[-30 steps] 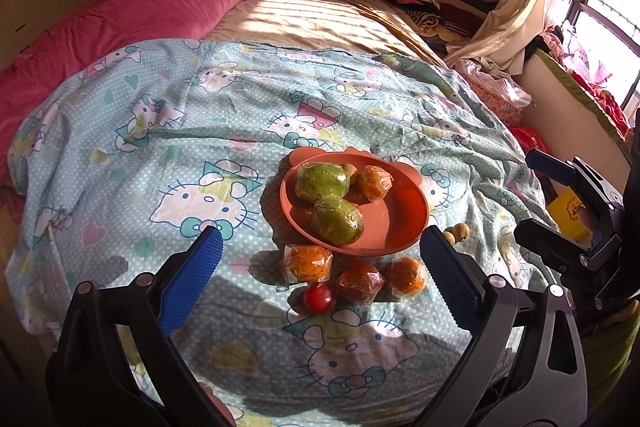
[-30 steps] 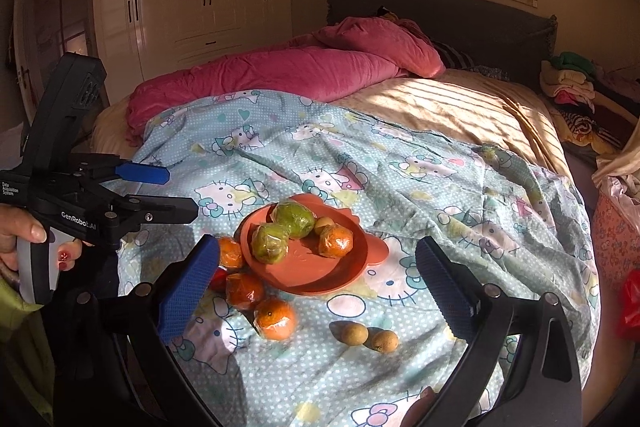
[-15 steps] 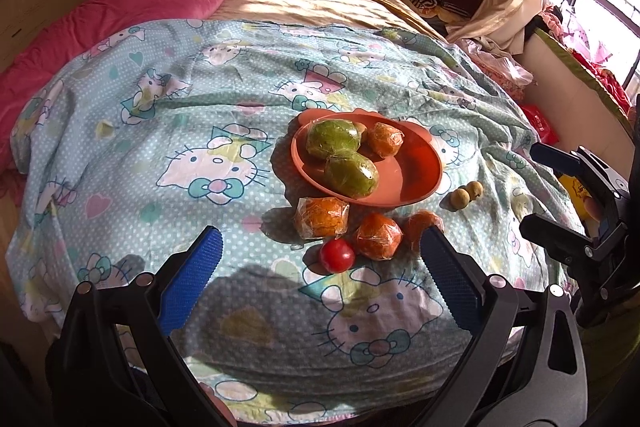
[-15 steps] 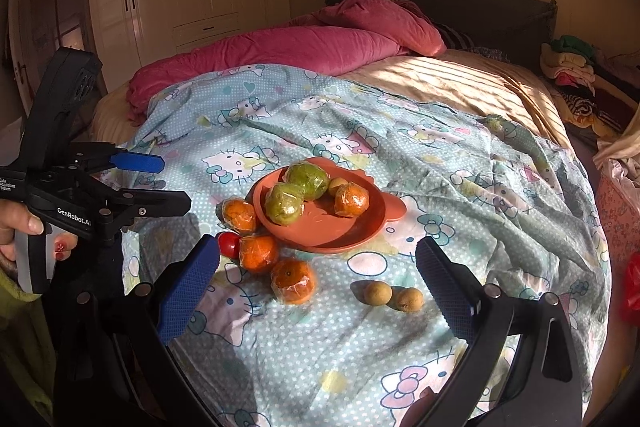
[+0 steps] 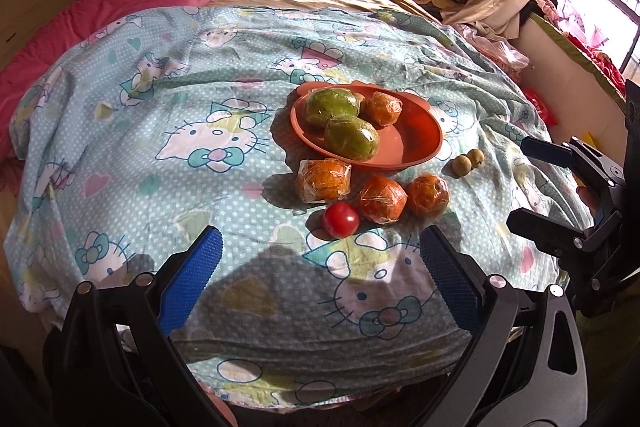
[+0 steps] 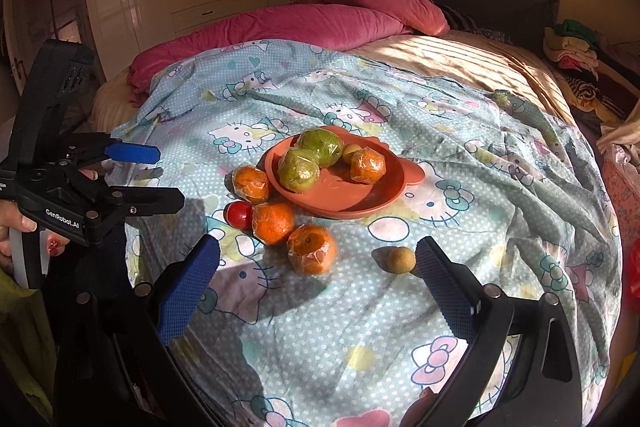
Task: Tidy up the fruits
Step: 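Withdraw both open tools up and away from the plate, then grasp the red tomato with the left tool while the right tool grasps a bagged orange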
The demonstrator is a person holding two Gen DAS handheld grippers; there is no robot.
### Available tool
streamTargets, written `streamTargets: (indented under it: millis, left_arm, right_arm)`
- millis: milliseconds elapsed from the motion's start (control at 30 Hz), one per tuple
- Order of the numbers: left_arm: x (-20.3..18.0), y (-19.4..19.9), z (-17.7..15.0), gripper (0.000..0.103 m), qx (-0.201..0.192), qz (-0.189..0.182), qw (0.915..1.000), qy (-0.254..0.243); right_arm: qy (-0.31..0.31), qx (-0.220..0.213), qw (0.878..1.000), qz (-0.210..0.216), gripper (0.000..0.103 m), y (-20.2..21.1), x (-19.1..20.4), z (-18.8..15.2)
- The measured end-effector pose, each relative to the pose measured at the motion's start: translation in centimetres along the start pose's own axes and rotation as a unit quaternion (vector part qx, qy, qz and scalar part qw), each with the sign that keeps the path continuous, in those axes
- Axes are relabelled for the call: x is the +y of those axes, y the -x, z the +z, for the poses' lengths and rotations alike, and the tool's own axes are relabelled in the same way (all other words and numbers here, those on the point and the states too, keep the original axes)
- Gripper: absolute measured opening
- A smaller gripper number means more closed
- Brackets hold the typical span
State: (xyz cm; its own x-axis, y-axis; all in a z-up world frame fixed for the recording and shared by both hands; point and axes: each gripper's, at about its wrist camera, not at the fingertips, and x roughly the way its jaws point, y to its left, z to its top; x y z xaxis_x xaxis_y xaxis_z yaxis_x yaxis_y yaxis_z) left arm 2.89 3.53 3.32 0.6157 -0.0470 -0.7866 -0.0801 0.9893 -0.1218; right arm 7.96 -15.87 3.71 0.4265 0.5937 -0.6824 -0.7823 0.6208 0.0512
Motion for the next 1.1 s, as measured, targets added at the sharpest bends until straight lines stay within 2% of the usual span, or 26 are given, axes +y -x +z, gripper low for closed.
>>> streamTargets:
  millis: [500,600,767,967,1100]
  left_arm:
    - [-0.8,-1.4,-1.3,0.092,0.012,-0.003,0.9997,-0.019]
    - [-1.1,-2.0,-1.5,0.086,0.017,-0.005,0.9996,-0.024]
    - [-1.2,-2.9,-1.7,0.083,0.023,-0.006,0.9994,-0.025]
    - [-1.0,-3.8,-1.4,0.070,0.023,-0.011,0.9994,-0.024]
    - [-0.6,-4.8,-1.2,0.060,0.028,-0.011,0.9993,-0.022]
  right_arm:
    - [0.002,0.029,0.999,-0.013,0.098,-1.7,0.4,-1.1]
    - [0.003,0.034,0.999,-0.016,0.098,-2.1,0.5,-1.3]
    - [0.008,0.044,0.999,-0.029,0.098,-3.4,0.3,-1.9]
    - [0.012,0.048,0.998,-0.036,0.098,-5.1,0.3,-2.2]
    - [0.013,0.054,0.998,-0.039,0.093,-6.3,0.3,-2.3]
